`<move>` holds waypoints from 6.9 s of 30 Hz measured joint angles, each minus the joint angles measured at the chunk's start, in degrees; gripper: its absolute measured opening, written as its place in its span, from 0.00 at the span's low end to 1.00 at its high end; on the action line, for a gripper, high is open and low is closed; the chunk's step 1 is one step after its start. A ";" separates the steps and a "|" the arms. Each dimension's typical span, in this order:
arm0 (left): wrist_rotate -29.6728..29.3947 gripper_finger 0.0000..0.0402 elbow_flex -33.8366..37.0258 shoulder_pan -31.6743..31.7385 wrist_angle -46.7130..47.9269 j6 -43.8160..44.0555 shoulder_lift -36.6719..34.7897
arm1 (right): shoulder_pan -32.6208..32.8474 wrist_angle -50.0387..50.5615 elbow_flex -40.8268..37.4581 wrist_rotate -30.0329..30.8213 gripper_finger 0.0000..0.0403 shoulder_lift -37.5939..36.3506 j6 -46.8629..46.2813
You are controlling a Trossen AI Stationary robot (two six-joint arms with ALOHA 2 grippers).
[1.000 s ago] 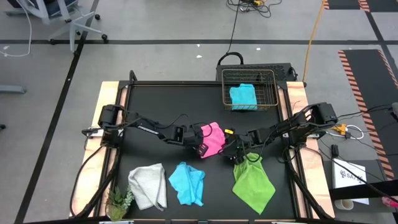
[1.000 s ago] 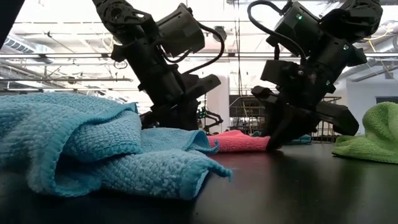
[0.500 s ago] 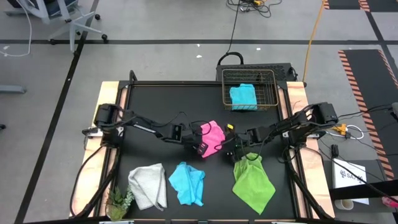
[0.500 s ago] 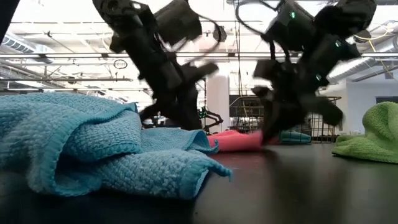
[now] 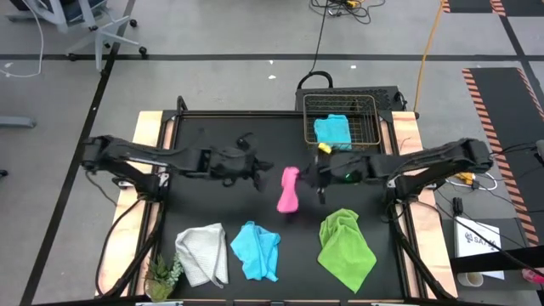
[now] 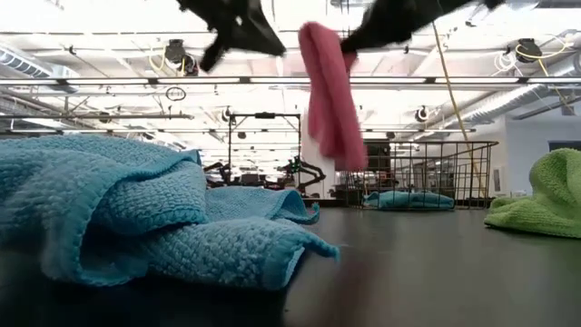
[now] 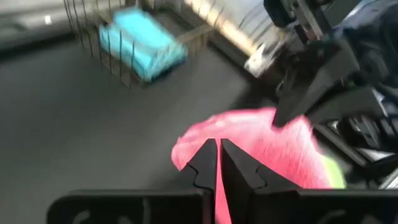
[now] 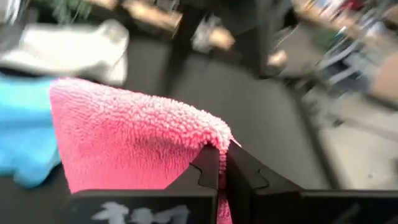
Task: Fold microfiber towels
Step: Put the folded pink towel into the gold wire basket
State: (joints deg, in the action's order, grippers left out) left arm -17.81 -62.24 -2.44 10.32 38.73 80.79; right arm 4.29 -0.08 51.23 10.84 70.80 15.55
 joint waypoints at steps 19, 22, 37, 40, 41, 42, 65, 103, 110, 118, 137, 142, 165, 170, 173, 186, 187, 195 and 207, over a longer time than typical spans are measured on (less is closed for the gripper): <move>-3.33 0.05 0.02 -1.53 4.73 -3.48 -7.40 | -29.65 13.01 5.64 11.04 0.00 -10.94 15.38; -3.34 0.05 0.02 -1.51 4.93 -3.70 -7.40 | -34.05 14.24 5.61 8.53 0.00 -10.17 15.57; -3.34 0.05 0.02 -1.40 4.96 -3.50 -7.40 | -49.59 9.67 5.61 -1.60 0.00 -1.86 16.71; -3.34 0.05 0.02 -1.40 4.95 -3.06 -7.40 | -50.77 6.38 5.61 -2.11 0.00 0.56 17.05; -3.34 0.05 0.02 -1.40 4.96 -2.86 -7.40 | -51.14 5.54 5.60 -2.17 0.00 1.28 17.14; -3.34 0.05 0.02 -1.40 4.95 -2.65 -7.40 | -51.42 4.46 5.60 -2.16 0.00 1.91 17.09; -4.80 0.05 0.02 -1.40 6.72 -1.55 -7.40 | -50.82 15.91 5.54 -6.65 0.00 6.41 10.58; -4.85 0.05 0.04 -1.40 7.94 -2.61 -7.40 | -41.31 47.22 5.18 -4.72 0.15 6.12 8.12; -5.34 0.05 0.02 -1.36 7.93 -2.67 -7.40 | -41.31 53.52 10.52 -4.66 0.26 6.10 9.44; -6.33 0.05 0.02 -1.36 7.94 -2.91 -7.40 | -41.47 53.57 15.47 -4.86 0.26 5.55 12.35; -6.35 0.05 0.04 -1.36 7.94 -2.61 -7.40 | -46.70 51.03 11.58 -5.59 0.25 10.90 16.81; -6.34 0.05 0.03 -1.36 7.96 -2.54 -7.40 | -46.11 49.35 11.58 4.98 0.25 11.73 29.18; -7.86 0.05 0.04 -1.36 8.55 -2.54 -7.40 | -60.44 51.14 11.51 -15.41 0.25 11.61 -5.13; -7.87 0.05 0.04 -1.36 9.82 -2.58 -7.38 | -62.48 49.09 11.51 -15.42 0.25 11.61 -9.48; -7.89 0.05 0.04 -1.36 9.82 -2.58 -7.38 | -62.32 47.80 11.51 -15.42 0.25 11.64 -12.54; -7.86 0.05 0.04 -1.34 10.67 -2.31 -7.38 | -58.11 47.95 11.58 -3.88 0.29 19.34 -15.21; -7.86 0.05 0.04 -1.35 10.67 -2.34 -7.38 | -58.17 47.94 11.58 -3.40 0.29 19.35 -15.33; -7.86 0.05 0.04 -1.35 10.98 -2.95 -7.38 | -58.70 46.71 11.58 -9.22 0.29 19.35 -19.71; -7.86 0.05 0.04 -1.35 10.96 -3.35 -7.38 | -58.68 46.60 11.58 -9.54 0.30 19.35 -21.48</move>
State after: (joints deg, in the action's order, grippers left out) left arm -25.67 -62.20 -3.79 21.28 35.37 73.41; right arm -54.39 46.52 62.81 1.30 90.15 -5.94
